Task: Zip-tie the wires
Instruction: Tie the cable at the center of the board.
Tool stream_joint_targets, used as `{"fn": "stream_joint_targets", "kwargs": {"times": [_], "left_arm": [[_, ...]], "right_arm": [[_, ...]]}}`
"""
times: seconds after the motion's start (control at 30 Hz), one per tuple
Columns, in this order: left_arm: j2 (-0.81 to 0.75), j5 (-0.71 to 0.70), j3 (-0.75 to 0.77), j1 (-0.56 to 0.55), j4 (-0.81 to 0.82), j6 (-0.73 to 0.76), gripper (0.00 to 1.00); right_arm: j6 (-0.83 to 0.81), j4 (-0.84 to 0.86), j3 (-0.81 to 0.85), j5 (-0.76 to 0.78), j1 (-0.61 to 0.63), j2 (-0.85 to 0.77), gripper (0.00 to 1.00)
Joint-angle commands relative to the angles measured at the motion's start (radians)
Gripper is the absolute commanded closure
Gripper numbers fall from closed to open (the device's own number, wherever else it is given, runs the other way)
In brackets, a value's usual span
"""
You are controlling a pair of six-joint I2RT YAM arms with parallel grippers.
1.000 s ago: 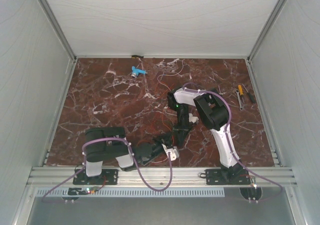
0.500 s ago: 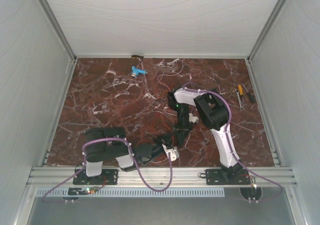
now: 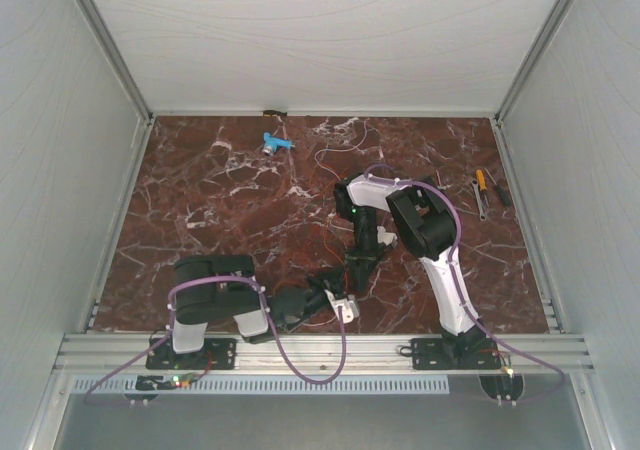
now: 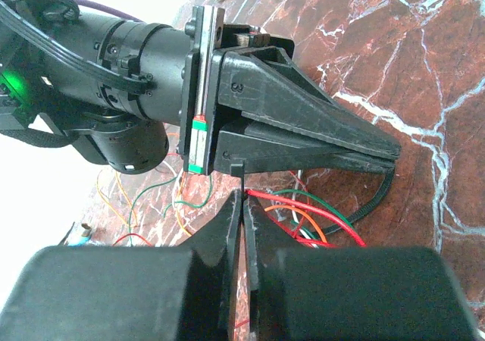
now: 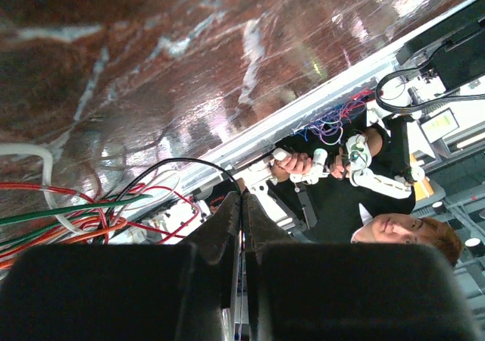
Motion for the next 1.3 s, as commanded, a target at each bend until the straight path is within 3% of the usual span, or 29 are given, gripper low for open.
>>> {"fn": "stream_joint_targets", "kwargs": {"times": [0.0,0.8,1.27], "left_arm": [[0.017,0.005,0.032,-0.009,0.266,0.017,1.0],[0.052,0.005,0.048,-0.03,0.267,0.021,1.0],[-0.001,-0.026,0.045,-0.011,0.268,-0.069,1.0]], "right_arm": [[-0.018,0.046,-0.013,-0.014,-0.024,0.079,1.0],[-0.055,0.043,0.018,-0.039,-0.038,0.061,1.0],[-0.065,0.081,-0.024,-0.042,-0.028,0.017,1.0]]}}
